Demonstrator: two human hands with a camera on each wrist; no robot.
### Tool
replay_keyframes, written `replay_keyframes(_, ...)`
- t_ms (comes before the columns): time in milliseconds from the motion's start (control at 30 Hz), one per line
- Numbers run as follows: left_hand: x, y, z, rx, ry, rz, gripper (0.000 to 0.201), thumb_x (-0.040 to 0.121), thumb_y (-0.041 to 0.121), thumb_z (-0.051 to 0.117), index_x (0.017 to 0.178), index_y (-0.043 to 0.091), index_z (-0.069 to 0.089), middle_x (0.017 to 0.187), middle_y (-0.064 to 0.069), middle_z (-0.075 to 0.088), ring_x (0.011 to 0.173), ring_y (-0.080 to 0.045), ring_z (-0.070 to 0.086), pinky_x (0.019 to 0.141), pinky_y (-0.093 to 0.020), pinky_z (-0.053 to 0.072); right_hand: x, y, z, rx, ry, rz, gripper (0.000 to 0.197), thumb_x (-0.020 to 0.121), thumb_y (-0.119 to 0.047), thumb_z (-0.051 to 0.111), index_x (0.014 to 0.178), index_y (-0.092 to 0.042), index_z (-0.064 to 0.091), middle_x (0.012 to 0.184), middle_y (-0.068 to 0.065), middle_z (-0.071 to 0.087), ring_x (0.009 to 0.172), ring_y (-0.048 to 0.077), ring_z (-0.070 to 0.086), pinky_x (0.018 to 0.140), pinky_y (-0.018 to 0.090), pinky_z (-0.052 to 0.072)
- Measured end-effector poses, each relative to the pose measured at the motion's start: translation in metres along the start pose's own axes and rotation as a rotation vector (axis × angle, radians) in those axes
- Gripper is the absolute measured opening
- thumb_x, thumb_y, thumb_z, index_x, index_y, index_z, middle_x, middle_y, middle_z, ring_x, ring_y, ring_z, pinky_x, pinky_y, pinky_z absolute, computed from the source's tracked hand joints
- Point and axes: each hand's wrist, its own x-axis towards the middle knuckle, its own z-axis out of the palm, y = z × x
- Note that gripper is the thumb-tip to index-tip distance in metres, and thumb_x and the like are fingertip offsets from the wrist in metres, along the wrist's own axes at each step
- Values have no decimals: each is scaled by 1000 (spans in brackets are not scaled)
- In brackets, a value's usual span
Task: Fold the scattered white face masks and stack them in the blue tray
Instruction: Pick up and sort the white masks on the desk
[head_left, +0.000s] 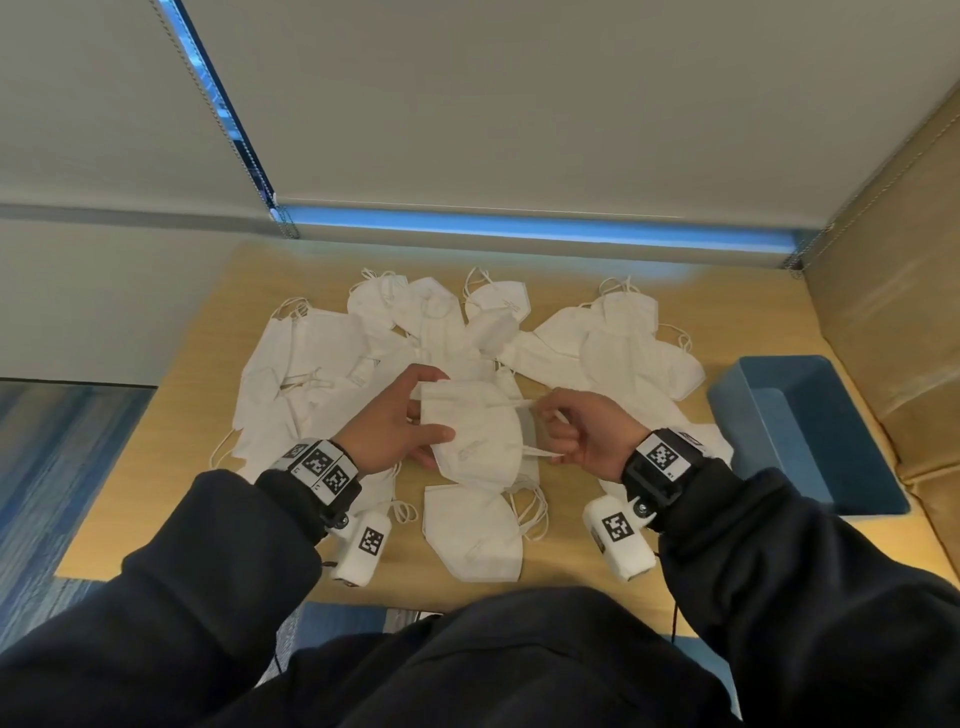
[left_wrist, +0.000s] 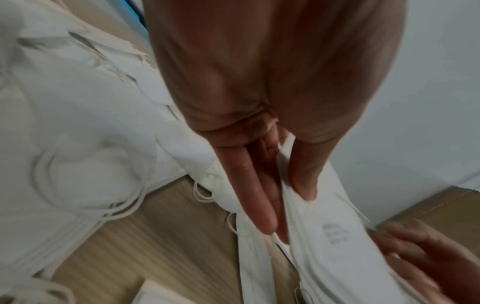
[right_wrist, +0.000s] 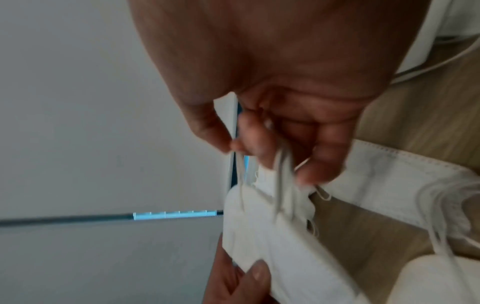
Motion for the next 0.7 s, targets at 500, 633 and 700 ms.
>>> replay_keyframes(500,-1,8,-3,202,-116,-36,55,86,-4,67,126,34,64,96,-1,66,75,-12,70,62,-39,62,19,14,4,-616,-116,154,40,81,-15,84,116,0,72,54,-4,44,43,9,31,47,24,32)
replay_keyframes(633,-5,-13,3,284,-289,-249,54,86,4,77,135,19,61,103,-5,72,71,-19,74,66,-40,64,21,20,4,-683,-87,177,36,81,-10,83,115,-3,71,67,5,60,50,12,53,52,28,51)
replay_keyframes(700,-9,-27,10,360,-328,-299,52,85,12,80,133,17,61,101,-7,74,73,-23,76,67,-38,63,23,25,2,-701,-32,179,36,80,-5,81,114,-11,70,79,11,69,64,17,68,66,35,62)
